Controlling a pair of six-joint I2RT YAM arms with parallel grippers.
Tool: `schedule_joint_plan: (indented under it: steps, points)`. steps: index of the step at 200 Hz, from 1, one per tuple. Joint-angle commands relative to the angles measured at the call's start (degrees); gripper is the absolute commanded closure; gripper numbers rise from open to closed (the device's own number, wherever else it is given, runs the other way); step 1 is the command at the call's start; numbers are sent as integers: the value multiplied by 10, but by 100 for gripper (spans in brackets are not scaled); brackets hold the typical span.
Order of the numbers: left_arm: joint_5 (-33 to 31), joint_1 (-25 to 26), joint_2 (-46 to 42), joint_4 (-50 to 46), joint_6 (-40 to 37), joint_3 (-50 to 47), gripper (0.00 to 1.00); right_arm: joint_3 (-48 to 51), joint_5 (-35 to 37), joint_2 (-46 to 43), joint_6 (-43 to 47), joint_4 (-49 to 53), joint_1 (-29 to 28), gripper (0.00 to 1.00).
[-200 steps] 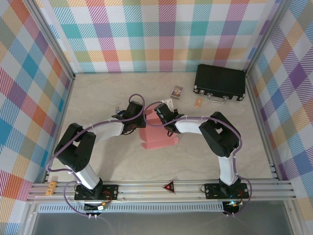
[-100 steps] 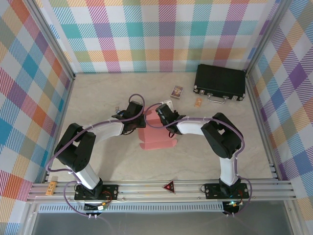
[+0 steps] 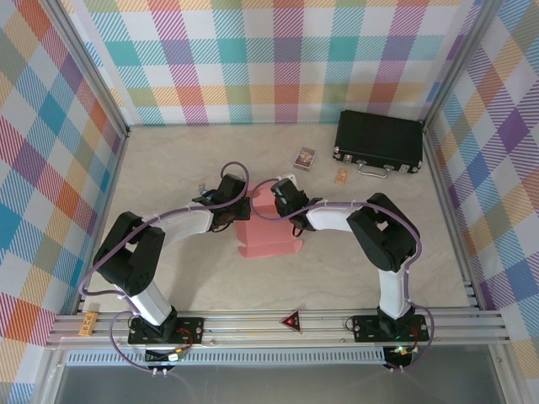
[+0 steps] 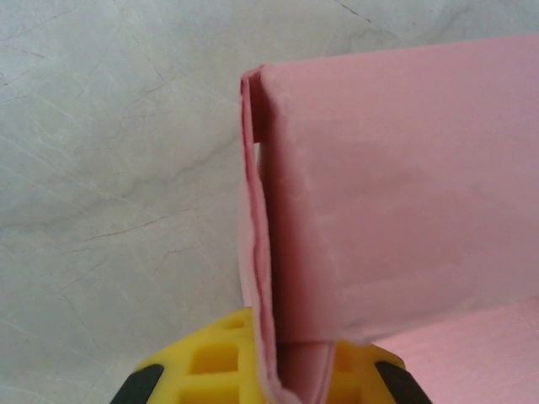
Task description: Fold the paper box
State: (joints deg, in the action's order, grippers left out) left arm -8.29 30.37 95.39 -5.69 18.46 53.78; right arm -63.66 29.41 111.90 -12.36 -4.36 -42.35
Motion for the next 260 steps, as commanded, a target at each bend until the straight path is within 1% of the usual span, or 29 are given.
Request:
schedule_joint_plan:
  steps: [1, 42, 99, 125, 144, 165, 178, 208, 239, 260]
  points:
    - [-9, 4, -19, -5, 7, 0, 100, 7, -29, -12, 14, -21, 2, 51]
    - [-8, 5, -16, -10, 7, 3, 100, 21, -35, -26, 18, -40, 2, 50]
    - [-11, 5, -14, -10, 13, 4, 100, 52, -57, -59, 40, -50, 1, 40]
    - [-15, 5, -14, -13, 23, 4, 100, 66, -95, -87, 54, -38, 1, 37]
    - [-14, 5, -12, -14, 35, 7, 100, 88, -132, -122, 63, -40, 1, 35]
    - [-11, 6, -8, -15, 51, 11, 100, 107, -173, -161, 72, -25, 1, 34]
    - [-9, 6, -7, -18, 69, 15, 100, 118, -185, -187, 69, -11, 1, 34]
    - [-7, 6, -15, -31, 136, 24, 100, 140, -178, -259, 49, 33, 2, 34]
    - [17, 6, -32, -30, 230, 27, 100, 131, -181, -332, 20, 122, 12, 33]
    - [42, 6, -45, -13, 308, 16, 100, 129, -199, -380, -17, 170, 33, 32]
